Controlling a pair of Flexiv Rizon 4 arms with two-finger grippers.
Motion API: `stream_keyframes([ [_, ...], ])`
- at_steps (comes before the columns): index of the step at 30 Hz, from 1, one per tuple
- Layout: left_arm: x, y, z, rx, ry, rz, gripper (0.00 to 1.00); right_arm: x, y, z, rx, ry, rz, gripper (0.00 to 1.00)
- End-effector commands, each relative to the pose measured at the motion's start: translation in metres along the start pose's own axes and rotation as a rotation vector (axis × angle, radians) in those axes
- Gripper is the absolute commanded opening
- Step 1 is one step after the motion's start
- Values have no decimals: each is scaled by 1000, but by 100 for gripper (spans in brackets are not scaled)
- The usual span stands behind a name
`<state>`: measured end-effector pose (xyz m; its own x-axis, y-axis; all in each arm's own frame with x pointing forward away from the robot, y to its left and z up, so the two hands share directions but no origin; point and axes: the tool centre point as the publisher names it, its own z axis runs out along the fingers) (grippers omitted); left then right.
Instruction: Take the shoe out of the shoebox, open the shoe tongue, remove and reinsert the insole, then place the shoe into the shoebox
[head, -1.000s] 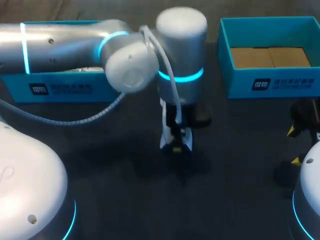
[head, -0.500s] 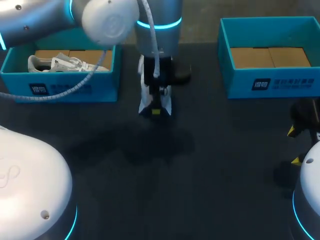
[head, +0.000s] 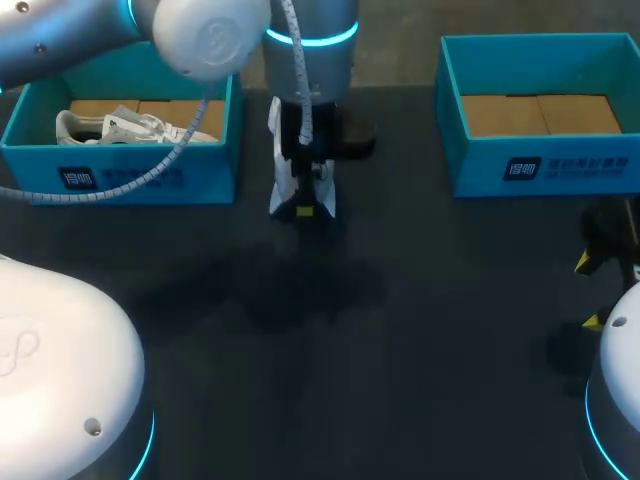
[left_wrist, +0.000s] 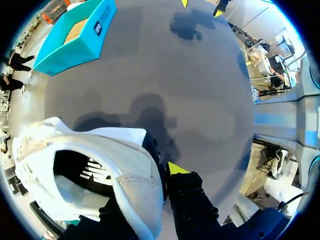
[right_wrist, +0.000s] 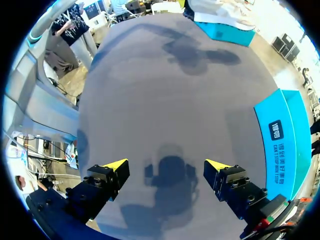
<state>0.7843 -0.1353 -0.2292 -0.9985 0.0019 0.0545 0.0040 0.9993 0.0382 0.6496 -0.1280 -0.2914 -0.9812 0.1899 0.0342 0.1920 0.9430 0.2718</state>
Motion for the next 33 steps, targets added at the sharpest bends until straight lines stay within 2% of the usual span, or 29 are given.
stream_keyframes([
  [1,-21,40,-31,25,-21,-3,0,2,0,0,1,-3,-1,100],
  [5,-53,72,-57,30,-29,4,0,2,0,0,1,-3,-1,100],
  [9,-86,103,-72,54,-20,-49,0,2,0,0,1,-3,-1,100],
  [18,-143,165,-85,79,42,-71,0,2,0,0,1,-3,-1,100],
  [22,-168,200,-97,43,26,-95,0,2,0,0,1,-3,-1,100],
  [33,-168,200,-97,43,26,-95,0,2,0,0,1,-3,-1,100],
])
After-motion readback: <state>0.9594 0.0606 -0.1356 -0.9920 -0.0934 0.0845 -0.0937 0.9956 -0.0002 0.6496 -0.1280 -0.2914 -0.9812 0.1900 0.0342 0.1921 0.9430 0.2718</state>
